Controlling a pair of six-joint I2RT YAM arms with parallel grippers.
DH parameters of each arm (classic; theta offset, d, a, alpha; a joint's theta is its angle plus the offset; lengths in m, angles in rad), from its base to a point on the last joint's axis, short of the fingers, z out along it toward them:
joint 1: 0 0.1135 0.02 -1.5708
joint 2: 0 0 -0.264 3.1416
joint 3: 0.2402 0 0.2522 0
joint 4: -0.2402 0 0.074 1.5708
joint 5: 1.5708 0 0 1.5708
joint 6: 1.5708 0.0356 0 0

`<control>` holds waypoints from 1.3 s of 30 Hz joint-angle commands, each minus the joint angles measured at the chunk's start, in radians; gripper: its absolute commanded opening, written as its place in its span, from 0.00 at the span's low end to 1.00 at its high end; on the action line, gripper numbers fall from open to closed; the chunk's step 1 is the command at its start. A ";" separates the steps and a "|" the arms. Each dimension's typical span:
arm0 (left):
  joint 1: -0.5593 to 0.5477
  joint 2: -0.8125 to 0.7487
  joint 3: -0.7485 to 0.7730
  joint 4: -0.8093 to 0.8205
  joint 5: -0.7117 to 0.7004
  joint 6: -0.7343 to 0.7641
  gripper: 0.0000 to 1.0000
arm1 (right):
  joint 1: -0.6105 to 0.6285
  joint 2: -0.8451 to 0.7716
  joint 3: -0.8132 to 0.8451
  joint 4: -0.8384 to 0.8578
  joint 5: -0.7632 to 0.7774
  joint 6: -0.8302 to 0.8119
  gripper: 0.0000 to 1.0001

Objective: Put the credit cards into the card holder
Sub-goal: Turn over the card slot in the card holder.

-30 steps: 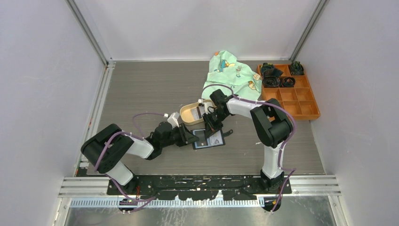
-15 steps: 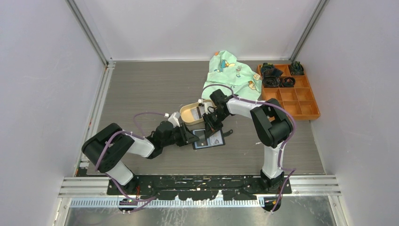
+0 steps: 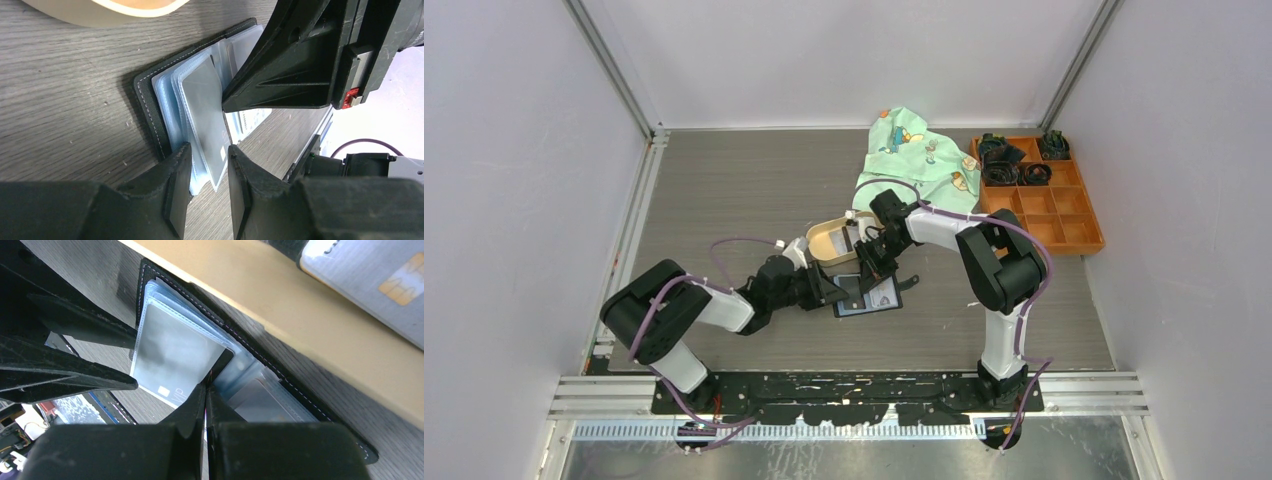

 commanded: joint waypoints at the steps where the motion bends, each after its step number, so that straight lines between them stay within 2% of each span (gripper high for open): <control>1: 0.002 0.021 0.031 0.054 0.027 -0.005 0.34 | 0.008 0.025 0.009 -0.001 0.063 -0.035 0.06; 9: 0.002 -0.015 0.034 0.048 0.035 -0.002 0.31 | 0.008 0.020 0.011 -0.001 0.038 -0.037 0.07; 22: -0.014 -0.039 0.081 0.025 0.068 0.003 0.29 | -0.021 -0.058 0.015 -0.006 -0.110 -0.055 0.13; 39: -0.025 0.016 0.139 0.001 0.070 0.007 0.27 | -0.101 -0.119 0.009 -0.016 -0.163 -0.054 0.22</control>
